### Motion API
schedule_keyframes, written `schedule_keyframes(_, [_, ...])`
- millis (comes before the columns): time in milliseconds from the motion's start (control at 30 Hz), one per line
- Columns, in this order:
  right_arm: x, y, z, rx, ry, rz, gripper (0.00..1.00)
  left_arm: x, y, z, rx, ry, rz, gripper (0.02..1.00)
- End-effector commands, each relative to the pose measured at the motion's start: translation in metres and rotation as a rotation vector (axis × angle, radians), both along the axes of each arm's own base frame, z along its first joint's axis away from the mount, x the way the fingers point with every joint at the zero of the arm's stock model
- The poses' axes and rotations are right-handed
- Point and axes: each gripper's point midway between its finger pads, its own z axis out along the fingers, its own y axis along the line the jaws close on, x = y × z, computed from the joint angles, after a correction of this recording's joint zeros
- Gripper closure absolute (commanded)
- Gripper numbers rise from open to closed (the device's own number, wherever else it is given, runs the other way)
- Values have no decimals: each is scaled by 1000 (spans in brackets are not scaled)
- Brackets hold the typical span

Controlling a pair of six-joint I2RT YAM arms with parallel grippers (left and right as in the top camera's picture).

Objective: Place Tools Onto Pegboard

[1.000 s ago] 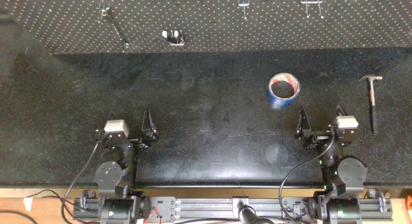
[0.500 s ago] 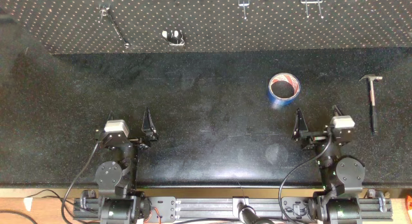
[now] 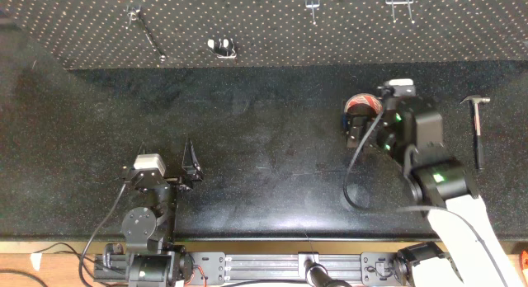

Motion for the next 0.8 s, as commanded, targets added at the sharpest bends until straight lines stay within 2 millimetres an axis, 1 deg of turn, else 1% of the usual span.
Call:
schedule_keyframes(33, [16,22,-11,-12,122,42,25,0,-1,-1,11,3,-7,23])
schedule_keyframes(167, [34,26,-23,-80,212,29,25,0,-1,-1,11,3,-7,20])
schedule_keyframes(300, [48,29,-46,-106,304,12,25,0,-1,-1,12,3,-7,23])
schedule_keyframes(433, [49,29,-80,-112,408,-22,25,0,-1,-1,12,3,-7,23])
schedule_keyframes(567, [51,30,-96,-122,434,-23,20,0,-1,-1,12,3,-7,23])
schedule_keyframes(600, [52,30,-99,-123,440,-23,51,0,-1,-1,12,3,-7,23])
schedule_keyframes(633, [52,30,-101,-125,444,-23,139,0,-1,-1,12,3,-7,23])
schedule_keyframes(667, [52,30,-103,-125,446,-23,334,0,-1,-1,11,3,-7,23])
schedule_keyframes(700, [54,30,-104,-126,442,-22,505,0,-1,-1,12,3,-7,23])
schedule_keyframes(733, [55,30,-103,-131,433,-19,766,0,-1,-1,12,3,-7,23])
schedule_keyframes(767, [55,30,-103,-133,432,-18,814,0,-1,-1,12,3,-7,23])
schedule_keyframes(800, [55,30,-103,-135,432,-18,919,0,-1,-1,12,3,-7,25])
